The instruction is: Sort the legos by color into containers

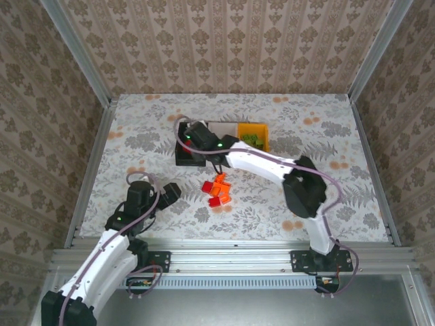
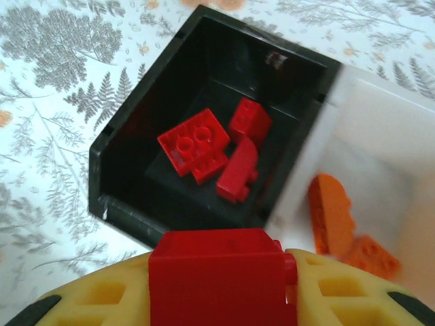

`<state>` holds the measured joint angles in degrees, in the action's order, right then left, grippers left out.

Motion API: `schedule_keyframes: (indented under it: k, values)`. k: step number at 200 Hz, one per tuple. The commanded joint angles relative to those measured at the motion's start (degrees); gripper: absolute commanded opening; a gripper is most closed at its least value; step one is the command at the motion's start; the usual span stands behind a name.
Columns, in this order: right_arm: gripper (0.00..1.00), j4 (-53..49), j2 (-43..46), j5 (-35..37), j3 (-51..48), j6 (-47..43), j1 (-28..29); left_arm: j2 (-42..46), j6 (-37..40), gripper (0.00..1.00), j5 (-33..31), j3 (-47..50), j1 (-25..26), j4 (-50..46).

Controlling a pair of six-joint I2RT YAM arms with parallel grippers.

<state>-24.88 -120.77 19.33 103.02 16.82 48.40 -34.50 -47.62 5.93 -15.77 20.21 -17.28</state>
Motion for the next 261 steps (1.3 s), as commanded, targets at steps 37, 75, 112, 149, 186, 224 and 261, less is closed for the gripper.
schedule_keyframes:
  k: [37, 75, 112, 149, 186, 224, 261]
  values:
    - [0.44, -10.68, -15.74, 3.20, 18.91, -8.20, -0.85, -1.02, -1.41, 1.00, 4.16, -1.31, -3.33, 0.22]
    - [0.62, -9.10, -10.75, 3.00, 17.26, -8.71, 0.16, -1.00, -2.31, 1.00, 6.28, -0.50, -3.42, 2.30]
    - [0.65, -3.15, 2.97, 2.07, 4.18, -5.20, 0.91, -3.11, -1.24, 1.00, 7.92, -1.92, -3.27, 3.67]
    - [0.59, 4.36, 17.94, 1.14, -21.57, 7.50, 1.01, -7.52, 0.76, 1.00, 7.51, -3.19, 0.45, 6.06]
    - [0.56, 10.13, 24.99, -4.51, -39.17, 16.98, 1.10, -16.16, 1.69, 1.00, 2.60, -6.20, 9.99, 9.10]
    - [0.61, 12.63, 23.54, -8.31, -41.96, 19.57, 0.90, -24.31, 1.00, 1.00, 0.59, -8.29, 13.78, 12.91]
    - [0.66, 16.60, 19.81, -8.66, -40.86, 21.29, 0.13, -25.84, 0.77, 1.00, 0.15, -8.50, 14.25, 13.15]
